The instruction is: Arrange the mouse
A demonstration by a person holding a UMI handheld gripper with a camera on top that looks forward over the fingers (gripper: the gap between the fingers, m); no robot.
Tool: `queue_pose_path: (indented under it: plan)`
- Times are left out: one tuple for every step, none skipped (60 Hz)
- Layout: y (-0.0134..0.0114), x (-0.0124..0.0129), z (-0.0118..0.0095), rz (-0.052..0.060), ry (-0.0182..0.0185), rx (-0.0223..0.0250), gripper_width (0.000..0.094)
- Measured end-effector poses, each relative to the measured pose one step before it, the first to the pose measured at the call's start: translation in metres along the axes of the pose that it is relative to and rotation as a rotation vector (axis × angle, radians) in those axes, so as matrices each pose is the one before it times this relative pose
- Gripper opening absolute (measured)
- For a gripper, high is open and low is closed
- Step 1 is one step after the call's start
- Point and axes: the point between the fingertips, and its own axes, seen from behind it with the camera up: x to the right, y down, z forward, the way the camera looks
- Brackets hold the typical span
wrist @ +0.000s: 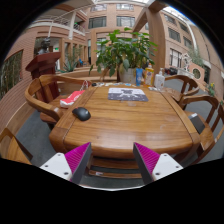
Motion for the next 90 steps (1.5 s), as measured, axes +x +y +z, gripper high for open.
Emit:
queue_pose_path:
  plan:
    - [-0.00261, -0.00932, 0.00599, -0.0032, -0.01344, 0.00493, 0.0860]
    - [-0.00296, -0.00855, 0.00605, -0.0038, -0.01176, 0.00639, 0.0854]
    - [-0.00286, -0.00801, 0.00606, -0.0053, -0.01040, 0.00611, 0.0854]
    - [-0.00301, -0.00761, 0.00604, -0.0071, -0.01068, 0.00545, 0.0854]
    - [-0.00328, -0.00689, 0.00661, -0.0081, -0.01051, 0.00512, 0.0853]
    - [-0.00320, -0.00627, 0.00677, -0.0088, -0.00947, 0.00372, 0.0853]
    - [-0.00313, -0.00575, 0.00699, -0.0083, -0.00783, 0.00291, 0.0853]
    - [-0.00293, -0.00503, 0.00679, -0.0074, -0.00615, 0.00255, 0.0853]
    - [-0.00304, -0.00404, 0.00719, -0.0065, -0.00445, 0.00115, 0.0852]
    - [-0.00274, -0.00391, 0.00740, -0.0054, -0.00331, 0.00006, 0.0853]
    - [-0.00295, -0.00310, 0.00697, -0.0055, -0.00333, -0.00001, 0.0853]
    - [-0.00297, -0.00306, 0.00758, -0.0051, -0.00327, 0.00006, 0.0852]
    - [-0.00307, -0.00287, 0.00766, -0.0040, -0.00185, -0.00002, 0.0852]
    - [-0.00303, -0.00179, 0.00747, -0.0029, -0.00059, -0.00084, 0.0852]
    - [-0.00282, -0.00169, 0.00747, -0.0023, 0.00075, -0.00153, 0.0852]
    - [-0.00292, -0.00188, 0.00603, -0.0020, 0.00179, -0.00222, 0.0855]
    - [-0.00237, -0.00148, 0.00603, -0.0015, 0.00052, -0.00167, 0.0857]
    - [-0.00223, -0.00167, 0.00647, -0.0018, -0.00007, -0.00170, 0.0857]
    - [-0.00170, -0.00142, 0.00612, -0.0025, -0.00115, -0.00285, 0.0856]
    - [-0.00170, -0.00173, 0.00620, -0.0028, -0.00166, -0.00298, 0.0854]
    - [-0.00154, -0.00133, 0.00597, -0.0022, -0.00126, -0.00279, 0.0854]
    - [-0.00164, -0.00137, 0.00555, -0.0016, -0.00102, -0.00284, 0.0856]
    - [-0.00170, -0.00148, 0.00520, -0.0016, -0.00196, -0.00267, 0.0855]
    - [-0.00207, 0.00179, 0.00925, -0.0034, -0.00455, -0.00122, 0.0857]
    - [-0.00062, -0.00398, 0.00178, -0.0024, -0.00107, -0.00219, 0.0857]
    - [-0.00133, -0.00141, 0.00336, -0.0027, -0.00140, -0.00387, 0.0858]
    - [-0.00073, -0.00142, 0.00356, -0.0039, -0.00107, -0.00538, 0.0856]
    - [-0.00047, -0.00153, 0.00360, -0.0053, -0.00125, -0.00583, 0.0854]
    - [-0.00059, -0.00083, 0.00576, -0.0062, -0.00022, -0.00380, 0.0855]
    - [-0.00051, -0.00058, 0.00336, -0.0066, 0.00155, -0.00504, 0.0856]
    - [-0.00059, -0.00023, 0.00317, -0.0063, 0.00273, -0.00467, 0.0856]
    - [-0.00062, -0.00089, 0.00287, -0.0074, 0.00063, -0.00379, 0.0860]
    - [-0.00247, -0.00148, 0.00397, -0.0050, -0.00570, 0.00299, 0.0844]
    - [-0.00307, -0.00040, 0.00170, -0.0033, 0.00023, 0.00686, 0.0827]
    - [-0.00215, 0.00077, 0.00169, -0.0031, 0.00363, 0.00295, 0.0815]
    - [-0.00161, 0.00018, 0.00179, -0.0049, 0.00146, 0.00034, 0.0811]
    - [-0.00155, 0.00104, 0.00169, -0.0043, 0.00339, 0.00008, 0.0811]
    - [-0.00166, 0.00136, 0.00190, -0.0024, 0.00389, 0.00030, 0.0814]
    - [-0.00134, 0.00045, 0.00267, -0.0005, 0.00166, -0.00199, 0.0818]
    - [-0.00183, 0.00171, 0.00356, 0.0028, -0.00035, 0.00008, 0.0818]
    - [-0.00099, 0.00135, 0.00222, 0.0045, 0.00197, -0.00111, 0.0822]
    - [-0.00066, 0.00163, 0.00242, 0.0057, 0.00174, -0.00278, 0.0826]
    - [-0.00085, 0.00101, 0.00233, 0.0076, -0.00102, -0.00224, 0.0826]
    - [-0.00088, 0.00029, 0.00235, 0.0088, -0.00412, -0.00224, 0.0825]
    - [-0.00108, 0.00022, 0.00233, 0.0087, -0.00536, -0.00255, 0.0819]
    - [-0.00035, -0.00145, 0.00087, 0.0076, -0.00405, -0.00227, 0.0814]
    - [-0.00037, 0.00053, 0.00287, 0.0074, -0.00753, -0.00260, 0.0805]
    - [-0.00070, 0.00004, 0.00190, 0.0082, -0.00631, -0.00176, 0.0786]
    - [-0.00066, -0.00018, 0.00142, 0.0065, -0.00593, -0.00046, 0.0763]
    - [-0.00176, 0.00043, 0.00147, -0.0001, -0.00184, 0.00440, 0.0737]
    - [-0.00082, 0.00029, 0.00133, -0.0057, -0.00044, 0.00129, 0.0707]
    - [-0.00117, -0.00070, 0.00105, -0.0050, -0.00275, 0.00286, 0.0668]
    - [-0.00067, -0.00170, 0.00084, -0.0020, -0.00528, 0.00176, 0.0618]
    - [-0.00049, -0.00398, 0.00005, 0.0010, -0.00303, 0.00006, 0.0566]
    - [-0.00051, -0.00134, 0.00086, -0.0012, -0.00206, 0.00332, 0.0508]
    - [-0.00115, 0.00049, 0.00077, -0.0012, 0.00374, 0.00043, 0.0467]
    - [-0.00042, 0.00033, -0.00005, 0.0000, 0.00805, 0.00160, 0.0466]
    - [0.00002, 0.00032, 0.00019, -0.0012, 0.00809, 0.00011, 0.0458]
    - [-0.00026, -0.00046, 0.00001, -0.0009, 0.00546, 0.00100, 0.0449]
    - [-0.00036, -0.00046, 0.00020, 0.0003, 0.00445, 0.00126, 0.0439]
    - [0.00019, -0.00110, -0.00030, 0.0027, 0.00261, -0.00057, 0.0432]
    - [-0.00029, -0.00040, 0.00069, 0.0028, 0.00178, -0.00016, 0.0418]
    - [-0.00128, 0.00003, 0.00052, 0.0057, 0.00015, -0.00105, 0.0410]
    - [0.00033, -0.00016, 0.00060, 0.0066, -0.00127, -0.00191, 0.0401]
    - [0.00013, -0.00041, 0.00070, 0.0075, -0.00255, -0.00204, 0.0386]
    - [-0.00071, -0.00007, 0.00025, 0.0063, -0.00209, -0.00083, 0.0374]
    - [-0.00029, 0.00029, 0.00036, 0.0049, 0.00004, -0.00349, 0.0371]
    - [-0.00038, -0.00101, -0.00015, 0.0014, 0.00303, -0.00183, 0.0356]
    - [-0.00083, 0.00115, 0.00035, 0.0035, 0.00168, -0.00372, 0.0355]
    - [-0.00099, 0.00097, 0.00043, 0.0042, 0.00144, -0.00198, 0.0341]
    - [0.00003, -0.00047, 0.00022, 0.0058, -0.00066, -0.00107, 0.0341]
    - [-0.00078, -0.00074, -0.00007, 0.0027, -0.00533, -0.00403, 0.0341]
    - [-0.00162, -0.00129, -0.00062, -0.0016, -0.00876, -0.00218, 0.0340]
    - [-0.00312, -0.00132, -0.00062, -0.0009, -0.00920, 0.00282, 0.0341]
    - [-0.00544, -0.00128, -0.00108, 0.0016, -0.00979, 0.01051, 0.0342]
    - [-0.00694, -0.00132, -0.00195, 0.0004, -0.00801, 0.01479, 0.0342]
    - [-0.00854, -0.00099, -0.00243, -0.0030, -0.01068, 0.01803, 0.0343]
    - [-0.01011, -0.00050, -0.00316, -0.0051, -0.01062, 0.01975, 0.0342]
    - [-0.01156, -0.00057, -0.00383, -0.0050, -0.01134, 0.02195, 0.0343]
    - [-0.01348, -0.00082, -0.00459, -0.0035, -0.01418, 0.02563, 0.0342]
    - [-0.01567, -0.00135, -0.00488, -0.0005, -0.01834, 0.03137, 0.0343]
    - [-0.02021, -0.00371, -0.00454, 0.0043, -0.01596, 0.03101, 0.0343]
    - [-0.01820, -0.00024, -0.00634, 0.0029, -0.01974, 0.04146, 0.0343]
    - [-0.01920, 0.00077, -0.00540, 0.0004, -0.01523, 0.03932, 0.0343]
    - [-0.01893, 0.00229, -0.00465, -0.0052, -0.00937, 0.03566, 0.0343]
    - [-0.01846, 0.00408, -0.00380, -0.0102, -0.00402, 0.03339, 0.0344]
    - [-0.01801, 0.00532, -0.00304, -0.0101, 0.00032, 0.03314, 0.0343]
    - [-0.01796, 0.00756, -0.00164, -0.0067, 0.00028, 0.03704, 0.0341]
    - [-0.02121, 0.00547, -0.00159, -0.0013, 0.00304, 0.03166, 0.0341]
    - [-0.01467, 0.00308, 0.00108, -0.0037, 0.00954, 0.02066, 0.0341]
